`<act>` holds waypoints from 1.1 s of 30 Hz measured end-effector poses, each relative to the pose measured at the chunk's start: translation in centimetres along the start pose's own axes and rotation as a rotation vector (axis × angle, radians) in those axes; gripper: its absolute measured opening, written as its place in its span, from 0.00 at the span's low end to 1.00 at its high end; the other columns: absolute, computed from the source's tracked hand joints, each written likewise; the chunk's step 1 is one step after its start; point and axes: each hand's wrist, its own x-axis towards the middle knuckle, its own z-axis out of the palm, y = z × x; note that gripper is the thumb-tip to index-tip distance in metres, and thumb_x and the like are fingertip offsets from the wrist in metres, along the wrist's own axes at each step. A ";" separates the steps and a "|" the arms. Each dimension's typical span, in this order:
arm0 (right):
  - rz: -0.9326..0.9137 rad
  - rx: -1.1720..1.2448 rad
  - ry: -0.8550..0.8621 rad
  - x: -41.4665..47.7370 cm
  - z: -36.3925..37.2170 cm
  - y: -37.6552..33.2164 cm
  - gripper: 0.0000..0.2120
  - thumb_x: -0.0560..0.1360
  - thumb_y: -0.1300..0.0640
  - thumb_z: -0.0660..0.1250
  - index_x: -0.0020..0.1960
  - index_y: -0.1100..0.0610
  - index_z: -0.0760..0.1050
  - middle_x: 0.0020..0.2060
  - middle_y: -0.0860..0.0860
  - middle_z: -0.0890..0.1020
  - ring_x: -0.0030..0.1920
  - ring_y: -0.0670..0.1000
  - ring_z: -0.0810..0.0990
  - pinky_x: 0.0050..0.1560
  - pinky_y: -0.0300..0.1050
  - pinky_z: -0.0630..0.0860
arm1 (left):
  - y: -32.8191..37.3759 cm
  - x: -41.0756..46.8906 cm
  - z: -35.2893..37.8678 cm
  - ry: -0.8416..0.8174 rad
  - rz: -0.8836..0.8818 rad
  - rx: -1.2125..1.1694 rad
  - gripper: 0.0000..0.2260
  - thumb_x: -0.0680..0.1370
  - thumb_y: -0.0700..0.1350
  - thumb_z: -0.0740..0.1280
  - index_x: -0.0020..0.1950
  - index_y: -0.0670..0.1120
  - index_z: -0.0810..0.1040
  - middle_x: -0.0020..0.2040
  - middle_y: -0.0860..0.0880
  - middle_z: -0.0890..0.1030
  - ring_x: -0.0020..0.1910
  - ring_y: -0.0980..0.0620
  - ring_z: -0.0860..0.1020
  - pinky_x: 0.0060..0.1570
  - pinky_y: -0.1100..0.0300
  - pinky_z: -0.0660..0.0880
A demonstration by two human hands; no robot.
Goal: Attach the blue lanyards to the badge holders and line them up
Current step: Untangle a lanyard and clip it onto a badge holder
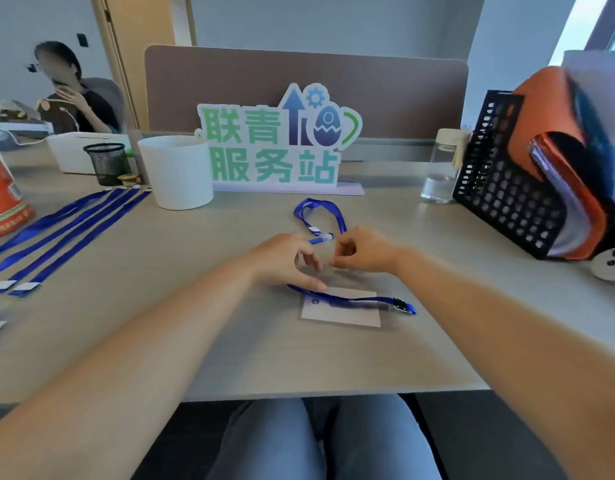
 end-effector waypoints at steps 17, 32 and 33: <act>0.122 0.025 0.024 -3.8 -1.2 3.2 0.10 0.71 0.55 0.72 0.51 0.57 0.80 0.41 0.49 0.77 0.39 0.45 0.72 0.38 0.32 0.68 | -2.0 2.4 1.1 0.051 -0.263 0.290 0.07 0.79 0.49 0.58 0.44 0.50 0.71 0.43 0.51 0.75 0.43 0.48 0.72 0.41 0.58 0.66; 0.102 0.774 0.288 2.0 -0.6 1.3 0.09 0.71 0.70 0.69 0.46 0.58 0.79 0.40 0.54 0.81 0.38 0.48 0.79 0.44 0.36 0.79 | -1.9 4.6 -0.7 0.277 -0.210 -0.157 0.13 0.80 0.48 0.58 0.45 0.42 0.78 0.49 0.46 0.79 0.50 0.48 0.76 0.49 0.58 0.68; 0.093 0.809 0.281 2.3 -0.6 1.1 0.08 0.70 0.69 0.70 0.44 0.57 0.79 0.38 0.52 0.82 0.37 0.47 0.79 0.44 0.37 0.79 | -2.3 4.7 -0.7 0.313 -0.219 -0.220 0.09 0.79 0.47 0.60 0.47 0.43 0.76 0.50 0.48 0.79 0.50 0.50 0.75 0.49 0.59 0.68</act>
